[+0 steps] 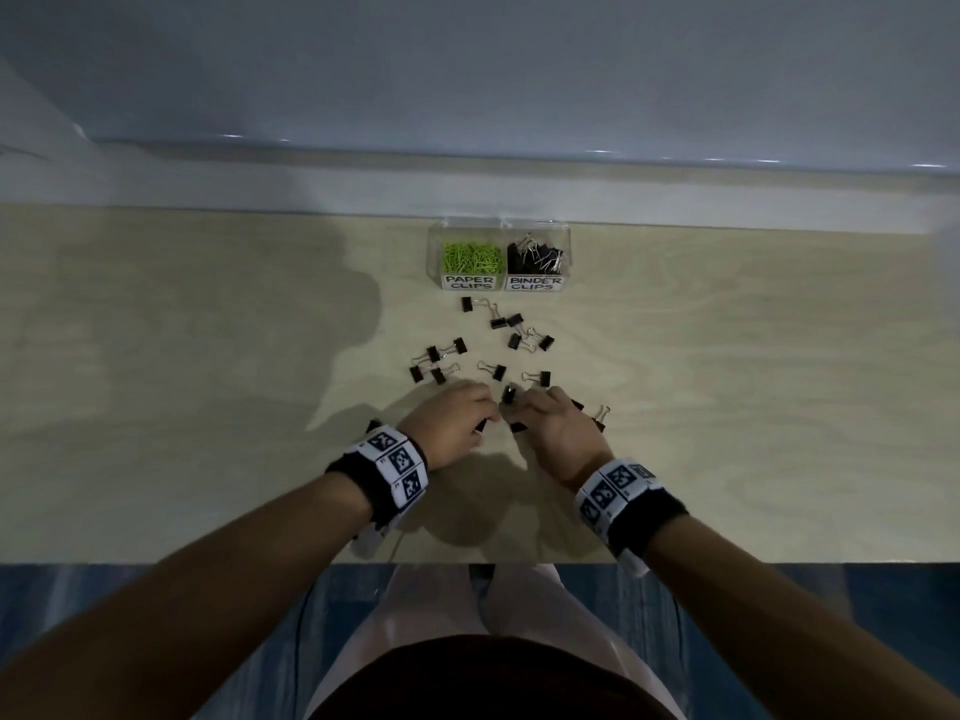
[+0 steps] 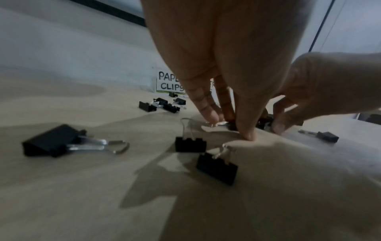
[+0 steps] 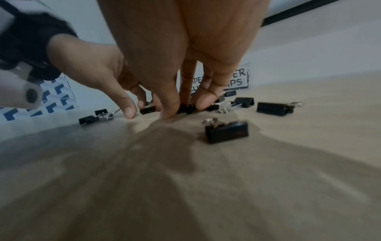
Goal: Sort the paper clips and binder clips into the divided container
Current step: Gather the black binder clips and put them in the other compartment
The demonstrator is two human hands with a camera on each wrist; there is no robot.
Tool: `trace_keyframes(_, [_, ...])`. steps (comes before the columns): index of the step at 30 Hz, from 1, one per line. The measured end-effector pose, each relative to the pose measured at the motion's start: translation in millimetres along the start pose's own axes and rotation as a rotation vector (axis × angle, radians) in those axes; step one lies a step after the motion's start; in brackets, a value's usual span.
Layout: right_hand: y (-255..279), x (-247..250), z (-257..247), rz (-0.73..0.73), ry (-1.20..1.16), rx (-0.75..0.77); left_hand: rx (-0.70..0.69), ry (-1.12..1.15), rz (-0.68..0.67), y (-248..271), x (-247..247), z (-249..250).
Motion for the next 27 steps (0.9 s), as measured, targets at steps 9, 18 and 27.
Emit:
trace_keyframes(9, [-5.2, 12.1, 5.0, -0.002, -0.120, -0.039, 0.086, 0.062, 0.423, 23.7, 53.0, -32.3])
trace_keyframes(18, [4.3, 9.1, 5.1, -0.020, 0.041, -0.248, 0.249, 0.127, 0.446, 18.5, 50.7, -50.6])
trace_keyframes(27, [1.8, 1.7, 1.6, -0.076, 0.084, -0.210, 0.305, 0.078, 0.377, 12.2, 44.9, -43.7])
Point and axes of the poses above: each hand's wrist, its own y-axis away from the middle knuckle, its own x-axis out of the back of the hand, z = x × y, the point moved 8 cm from there along -y, towards the middle knuckle, and after that the axes turned 9 degrees about y, right-handed, at the moved point
